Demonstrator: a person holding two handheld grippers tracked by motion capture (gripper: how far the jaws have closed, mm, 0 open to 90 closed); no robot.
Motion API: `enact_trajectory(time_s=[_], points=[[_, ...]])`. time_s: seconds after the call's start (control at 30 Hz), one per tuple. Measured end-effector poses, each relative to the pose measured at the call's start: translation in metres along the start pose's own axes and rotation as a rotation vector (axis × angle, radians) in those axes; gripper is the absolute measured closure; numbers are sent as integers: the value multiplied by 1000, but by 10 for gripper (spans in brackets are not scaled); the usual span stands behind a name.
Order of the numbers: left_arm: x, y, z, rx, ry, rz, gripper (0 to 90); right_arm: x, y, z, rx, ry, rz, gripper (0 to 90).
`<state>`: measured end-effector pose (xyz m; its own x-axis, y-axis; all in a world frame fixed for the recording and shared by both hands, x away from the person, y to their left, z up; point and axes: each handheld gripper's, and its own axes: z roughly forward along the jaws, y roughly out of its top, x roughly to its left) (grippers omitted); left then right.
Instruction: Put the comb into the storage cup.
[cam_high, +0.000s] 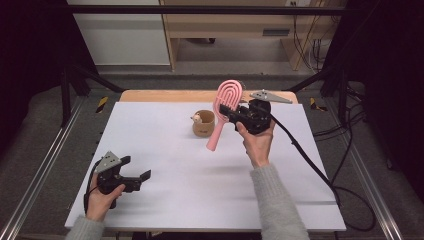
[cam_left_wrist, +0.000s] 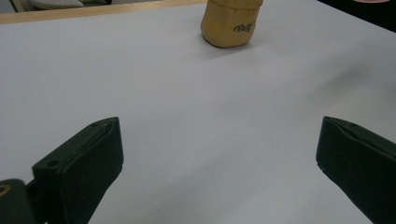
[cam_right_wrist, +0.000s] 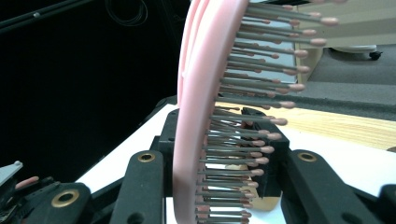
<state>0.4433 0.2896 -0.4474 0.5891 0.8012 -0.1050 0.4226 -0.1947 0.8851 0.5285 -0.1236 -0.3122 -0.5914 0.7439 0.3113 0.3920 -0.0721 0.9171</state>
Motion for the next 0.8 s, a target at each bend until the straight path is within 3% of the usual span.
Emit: enact_trajectory(time_s=[0.8], points=[[3, -2, 2, 14, 2, 6, 5, -6, 19, 21, -11, -61, -24, 626]])
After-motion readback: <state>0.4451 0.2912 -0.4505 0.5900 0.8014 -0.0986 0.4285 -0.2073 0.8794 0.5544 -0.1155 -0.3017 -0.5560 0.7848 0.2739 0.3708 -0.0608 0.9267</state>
